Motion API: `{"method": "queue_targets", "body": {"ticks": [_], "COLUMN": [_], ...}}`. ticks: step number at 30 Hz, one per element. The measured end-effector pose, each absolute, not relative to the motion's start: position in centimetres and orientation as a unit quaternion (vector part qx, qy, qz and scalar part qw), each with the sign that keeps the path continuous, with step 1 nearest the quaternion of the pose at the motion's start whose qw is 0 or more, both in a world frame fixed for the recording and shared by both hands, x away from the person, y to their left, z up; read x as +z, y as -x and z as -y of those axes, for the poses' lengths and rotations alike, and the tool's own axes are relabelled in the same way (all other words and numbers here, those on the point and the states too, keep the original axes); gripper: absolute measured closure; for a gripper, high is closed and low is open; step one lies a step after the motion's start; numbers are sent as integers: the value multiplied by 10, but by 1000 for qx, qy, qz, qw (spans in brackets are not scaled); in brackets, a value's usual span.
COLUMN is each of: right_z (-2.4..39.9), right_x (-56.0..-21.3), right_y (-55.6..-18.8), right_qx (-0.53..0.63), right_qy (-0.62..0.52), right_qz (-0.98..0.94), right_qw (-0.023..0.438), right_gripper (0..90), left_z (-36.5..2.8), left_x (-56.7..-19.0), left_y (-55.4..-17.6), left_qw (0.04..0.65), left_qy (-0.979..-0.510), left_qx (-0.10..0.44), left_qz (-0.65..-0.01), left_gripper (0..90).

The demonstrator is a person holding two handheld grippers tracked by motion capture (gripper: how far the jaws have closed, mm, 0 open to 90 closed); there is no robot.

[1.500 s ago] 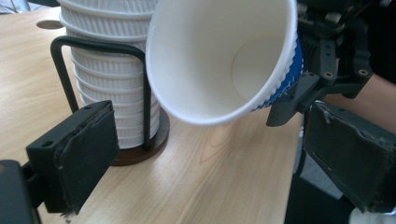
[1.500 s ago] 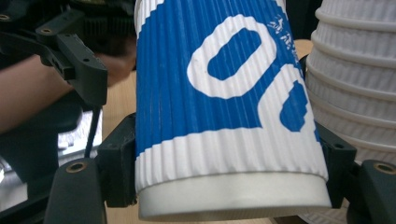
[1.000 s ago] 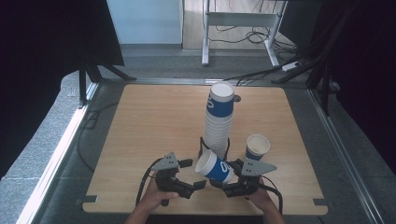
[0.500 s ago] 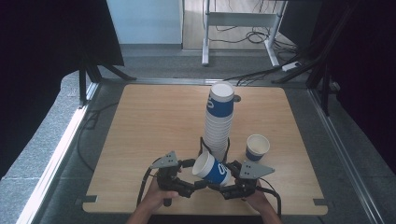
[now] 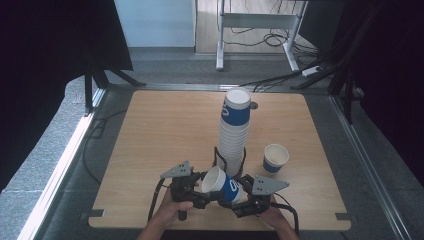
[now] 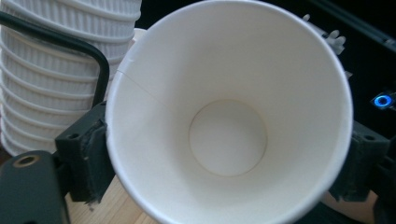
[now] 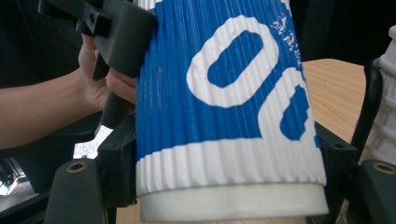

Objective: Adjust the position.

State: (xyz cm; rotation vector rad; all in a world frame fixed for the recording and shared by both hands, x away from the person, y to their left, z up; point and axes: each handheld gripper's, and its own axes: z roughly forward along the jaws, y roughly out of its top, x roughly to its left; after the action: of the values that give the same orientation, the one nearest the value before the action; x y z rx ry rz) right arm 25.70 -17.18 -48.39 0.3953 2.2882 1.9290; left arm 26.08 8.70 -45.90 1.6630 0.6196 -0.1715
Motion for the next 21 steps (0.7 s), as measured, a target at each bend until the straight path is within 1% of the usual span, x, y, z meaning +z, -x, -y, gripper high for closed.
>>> {"method": "queue_targets", "body": {"ticks": [16, 21], "right_z": [169, 169], "right_x": [-485, -483], "right_y": [-258, -257], "right_qx": [628, 617], "right_qy": [-132, -141], "right_qz": [-765, -771], "right_qw": [60, 71], "right_gripper": [264, 221], "left_z": [-89, -91], "left_x": [-458, -455], "left_y": [-260, -258], "left_qw": [633, 632], "left_qy": [-726, -730], "left_qx": [-61, -45], "left_qz": [-261, -257], "left_gripper": [167, 170]}}
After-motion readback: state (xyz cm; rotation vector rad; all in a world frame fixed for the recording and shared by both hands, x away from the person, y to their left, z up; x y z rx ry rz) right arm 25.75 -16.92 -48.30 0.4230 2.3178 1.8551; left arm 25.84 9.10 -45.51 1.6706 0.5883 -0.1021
